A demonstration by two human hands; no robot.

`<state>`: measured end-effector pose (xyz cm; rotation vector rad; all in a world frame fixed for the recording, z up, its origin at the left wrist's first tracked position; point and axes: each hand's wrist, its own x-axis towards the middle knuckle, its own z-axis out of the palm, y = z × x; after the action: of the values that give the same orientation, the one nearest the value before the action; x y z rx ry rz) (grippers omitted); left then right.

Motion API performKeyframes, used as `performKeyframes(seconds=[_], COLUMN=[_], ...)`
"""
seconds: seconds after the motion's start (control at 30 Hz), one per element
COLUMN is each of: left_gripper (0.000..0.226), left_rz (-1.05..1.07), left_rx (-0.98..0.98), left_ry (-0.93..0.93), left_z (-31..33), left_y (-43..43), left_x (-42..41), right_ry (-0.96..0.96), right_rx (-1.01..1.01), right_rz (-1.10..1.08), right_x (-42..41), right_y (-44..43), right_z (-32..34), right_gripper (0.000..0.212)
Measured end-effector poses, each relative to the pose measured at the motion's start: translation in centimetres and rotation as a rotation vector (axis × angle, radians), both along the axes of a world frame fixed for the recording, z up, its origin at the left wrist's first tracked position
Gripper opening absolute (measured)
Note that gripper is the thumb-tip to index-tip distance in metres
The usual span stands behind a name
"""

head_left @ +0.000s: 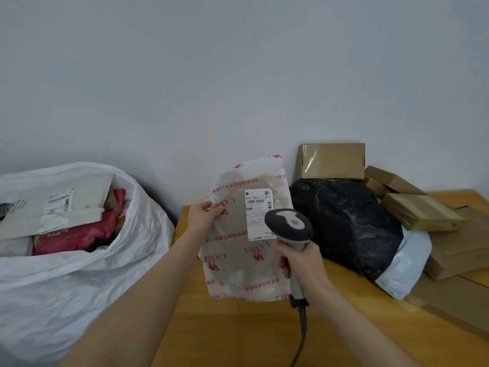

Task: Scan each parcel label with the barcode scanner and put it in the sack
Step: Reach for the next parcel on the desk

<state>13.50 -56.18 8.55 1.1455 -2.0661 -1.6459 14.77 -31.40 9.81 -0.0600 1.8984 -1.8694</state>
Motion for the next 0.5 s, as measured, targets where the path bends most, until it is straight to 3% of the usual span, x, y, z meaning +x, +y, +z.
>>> performKeyframes(seconds=[0.5], left_gripper=[0.037], left_rz=[0.007], left_rx=[-0.063], left_ry=[-0.015], left_z=[-0.42], left_y=[0.8], left_x=[0.19], right_ry=[-0.001], right_rx=[0.022], right_rz=[0.029], right_x=[0.7], right_y=[0.64], right_z=[0.9], right_gripper=[0.017])
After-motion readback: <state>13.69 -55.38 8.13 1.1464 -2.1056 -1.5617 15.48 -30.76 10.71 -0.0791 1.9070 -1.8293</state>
